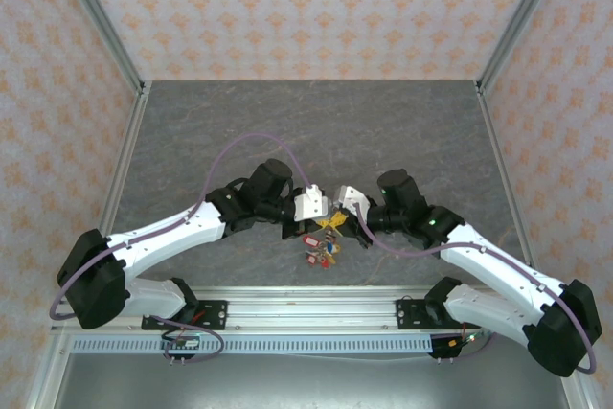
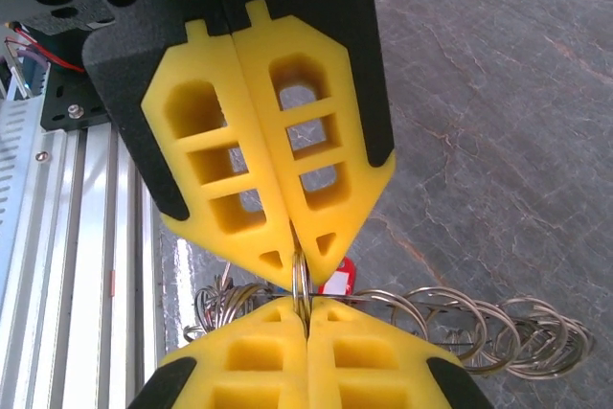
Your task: Put the keys on the keyring
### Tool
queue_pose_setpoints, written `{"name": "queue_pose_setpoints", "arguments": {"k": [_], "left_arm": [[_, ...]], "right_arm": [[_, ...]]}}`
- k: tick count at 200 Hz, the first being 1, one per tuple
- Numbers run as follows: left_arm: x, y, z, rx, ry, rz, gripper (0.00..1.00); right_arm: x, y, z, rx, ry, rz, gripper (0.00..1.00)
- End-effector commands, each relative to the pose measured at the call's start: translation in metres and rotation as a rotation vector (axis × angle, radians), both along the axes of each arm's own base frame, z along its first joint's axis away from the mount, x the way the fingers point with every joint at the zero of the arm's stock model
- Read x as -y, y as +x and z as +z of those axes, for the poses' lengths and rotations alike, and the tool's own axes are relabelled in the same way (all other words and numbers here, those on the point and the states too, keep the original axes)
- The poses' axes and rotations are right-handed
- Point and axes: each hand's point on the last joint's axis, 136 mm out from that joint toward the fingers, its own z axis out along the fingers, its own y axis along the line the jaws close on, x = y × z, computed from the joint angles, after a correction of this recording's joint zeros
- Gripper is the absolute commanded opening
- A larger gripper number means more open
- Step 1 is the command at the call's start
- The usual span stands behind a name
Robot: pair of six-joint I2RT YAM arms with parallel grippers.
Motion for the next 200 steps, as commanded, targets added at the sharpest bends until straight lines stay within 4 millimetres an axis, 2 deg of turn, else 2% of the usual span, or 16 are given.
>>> {"name": "queue_pose_setpoints", "arguments": {"k": [1,43,110,136,159,184,200], "left_arm": [[0.005,0.001,0.016,0.038,-0.040,-0.009,0.00],[0.007,-0.004,0.027,0.045,-0.143,-0.005,0.00],[0.011,-0.011,0.036,0.027,-0.217,-0.035,0.00],[0.012,-0.011,0.040,0.021,-0.243,-0.036,0.00],[0.012,-0.010,0.042,0.022,-0.259,-0.030,0.00],[0.010,-0.006,0.044,0.034,-0.263,-0.007,0.00],[0.008,-0.003,0.037,0.039,-0.226,0.005,0.00]], "right_arm": [[-0.005,0.005,0.026,0.072,0.059,0.004,0.07],[0.001,0.004,0.012,0.053,0.066,-0.031,0.14],[-0.003,0.006,0.019,0.036,0.185,-0.036,0.14],[-0.001,0.007,0.014,0.019,0.184,-0.040,0.16],[0.001,0.008,0.011,0.015,0.175,-0.043,0.14],[0.006,0.010,0.009,0.021,0.150,-0.058,0.05],[0.006,0.011,0.011,0.021,0.132,-0.056,0.02]]}}
